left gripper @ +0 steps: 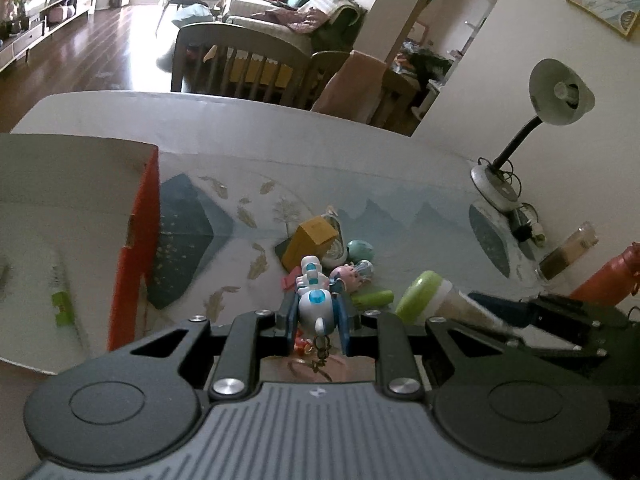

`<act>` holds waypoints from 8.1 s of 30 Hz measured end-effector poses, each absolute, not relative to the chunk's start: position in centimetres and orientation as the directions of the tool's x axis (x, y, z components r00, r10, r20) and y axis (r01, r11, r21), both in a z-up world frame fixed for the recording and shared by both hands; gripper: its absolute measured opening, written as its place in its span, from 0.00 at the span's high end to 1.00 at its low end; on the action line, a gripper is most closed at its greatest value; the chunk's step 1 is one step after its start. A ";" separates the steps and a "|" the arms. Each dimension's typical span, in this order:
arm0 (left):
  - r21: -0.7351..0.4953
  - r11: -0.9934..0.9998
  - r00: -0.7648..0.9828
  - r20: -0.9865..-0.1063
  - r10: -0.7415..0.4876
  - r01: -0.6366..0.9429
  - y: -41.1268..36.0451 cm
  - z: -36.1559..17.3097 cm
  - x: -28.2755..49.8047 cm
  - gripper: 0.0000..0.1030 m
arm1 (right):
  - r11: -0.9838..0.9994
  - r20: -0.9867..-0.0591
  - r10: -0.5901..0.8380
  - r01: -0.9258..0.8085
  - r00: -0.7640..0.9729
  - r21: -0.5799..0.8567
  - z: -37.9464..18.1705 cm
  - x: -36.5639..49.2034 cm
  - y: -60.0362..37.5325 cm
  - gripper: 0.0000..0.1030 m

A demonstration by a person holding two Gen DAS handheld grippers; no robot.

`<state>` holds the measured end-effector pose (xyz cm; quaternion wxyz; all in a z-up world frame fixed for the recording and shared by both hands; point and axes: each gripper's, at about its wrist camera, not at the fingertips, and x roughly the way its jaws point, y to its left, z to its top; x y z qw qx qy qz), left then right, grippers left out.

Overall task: Organize rigid objects
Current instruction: 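Carry the figure and jar into the box and open both tools, then withdraw both open tools from the box toward the pile, then move both open tools toward the pink heart dish and orange keychain, then close the left tool on the orange keychain while the right closes on the pink heart dish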

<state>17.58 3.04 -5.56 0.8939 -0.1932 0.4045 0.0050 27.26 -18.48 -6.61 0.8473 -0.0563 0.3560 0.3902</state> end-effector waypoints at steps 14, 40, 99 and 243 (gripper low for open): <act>-0.325 0.927 0.691 -0.714 -0.112 -0.186 8.6 -4.0 13.0 0.81 | 0.648 -0.633 0.639 -0.750 0.437 0.135 -4.4 24.3 -11.3 0.59; -0.211 0.921 0.655 -0.753 0.059 -0.326 26.6 -4.8 10.0 0.81 | 0.601 -0.675 0.613 -0.797 0.410 0.062 -7.0 23.4 6.5 0.59; -0.036 0.957 0.508 -0.853 0.120 -0.286 27.7 -9.4 12.2 0.80 | 0.641 -0.757 0.524 -0.766 0.389 0.050 -9.5 23.0 10.7 0.44; -0.177 0.974 0.505 -0.859 -0.082 -0.142 0.3 -15.4 22.5 0.62 | 0.619 -0.775 0.536 -0.781 0.335 0.090 -19.5 25.9 -14.6 0.37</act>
